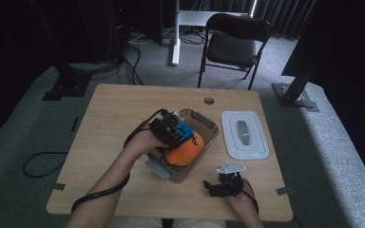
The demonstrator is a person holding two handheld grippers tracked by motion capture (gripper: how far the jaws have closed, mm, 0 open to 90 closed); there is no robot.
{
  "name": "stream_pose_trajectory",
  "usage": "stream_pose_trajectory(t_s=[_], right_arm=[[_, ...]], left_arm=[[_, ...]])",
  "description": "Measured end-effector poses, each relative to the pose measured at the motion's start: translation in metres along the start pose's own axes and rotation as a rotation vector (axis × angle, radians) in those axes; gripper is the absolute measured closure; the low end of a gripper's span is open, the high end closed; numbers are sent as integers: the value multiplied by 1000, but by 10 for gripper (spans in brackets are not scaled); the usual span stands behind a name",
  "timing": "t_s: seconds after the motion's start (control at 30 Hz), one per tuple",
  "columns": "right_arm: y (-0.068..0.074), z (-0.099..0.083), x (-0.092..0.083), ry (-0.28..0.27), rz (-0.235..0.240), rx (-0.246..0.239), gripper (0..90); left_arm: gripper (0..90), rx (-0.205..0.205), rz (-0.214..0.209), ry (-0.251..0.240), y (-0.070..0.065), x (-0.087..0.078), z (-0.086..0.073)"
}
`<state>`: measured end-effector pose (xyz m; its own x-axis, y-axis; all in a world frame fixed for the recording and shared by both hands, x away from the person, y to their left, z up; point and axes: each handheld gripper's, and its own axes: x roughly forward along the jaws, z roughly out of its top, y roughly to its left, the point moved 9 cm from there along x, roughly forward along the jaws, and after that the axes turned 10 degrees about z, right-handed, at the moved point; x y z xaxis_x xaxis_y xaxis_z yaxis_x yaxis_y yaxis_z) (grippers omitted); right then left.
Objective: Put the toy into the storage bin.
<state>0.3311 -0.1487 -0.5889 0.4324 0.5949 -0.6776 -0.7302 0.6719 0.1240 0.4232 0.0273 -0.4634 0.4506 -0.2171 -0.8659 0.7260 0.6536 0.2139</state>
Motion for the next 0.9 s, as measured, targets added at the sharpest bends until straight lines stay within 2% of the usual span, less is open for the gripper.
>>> stream_pose_trajectory(t_s=[0.17, 0.23, 0.3, 0.37, 0.43, 0.5, 0.6, 0.7, 0.9], right_arm=[[0, 0, 0, 0, 1, 0, 134], [0, 0, 0, 0, 1, 0, 134], [0, 0, 0, 0, 1, -2, 134], [0, 0, 0, 0, 1, -2, 134], [0, 0, 0, 0, 1, -1, 134], [0, 0, 0, 0, 1, -2, 134], [0, 0, 0, 0, 2, -1, 134], [0, 0, 0, 0, 2, -1, 134], [0, 0, 0, 0, 1, 1, 134]], left_arm=[[271, 19, 1, 10, -2, 2, -1], [225, 1, -31, -6, -3, -2, 2], [182, -1, -45, -12, -4, -6, 3], [125, -1, -43, -13, -3, -8, 3], [103, -6, -59, -23, -3, -10, 2], [27, -8, -47, -21, 0, -11, 0], [21, -13, -47, -34, 1, -14, -2], [21, 4, -40, -36, 2, -17, -5], [22, 10, -30, -69, 7, -25, -9]])
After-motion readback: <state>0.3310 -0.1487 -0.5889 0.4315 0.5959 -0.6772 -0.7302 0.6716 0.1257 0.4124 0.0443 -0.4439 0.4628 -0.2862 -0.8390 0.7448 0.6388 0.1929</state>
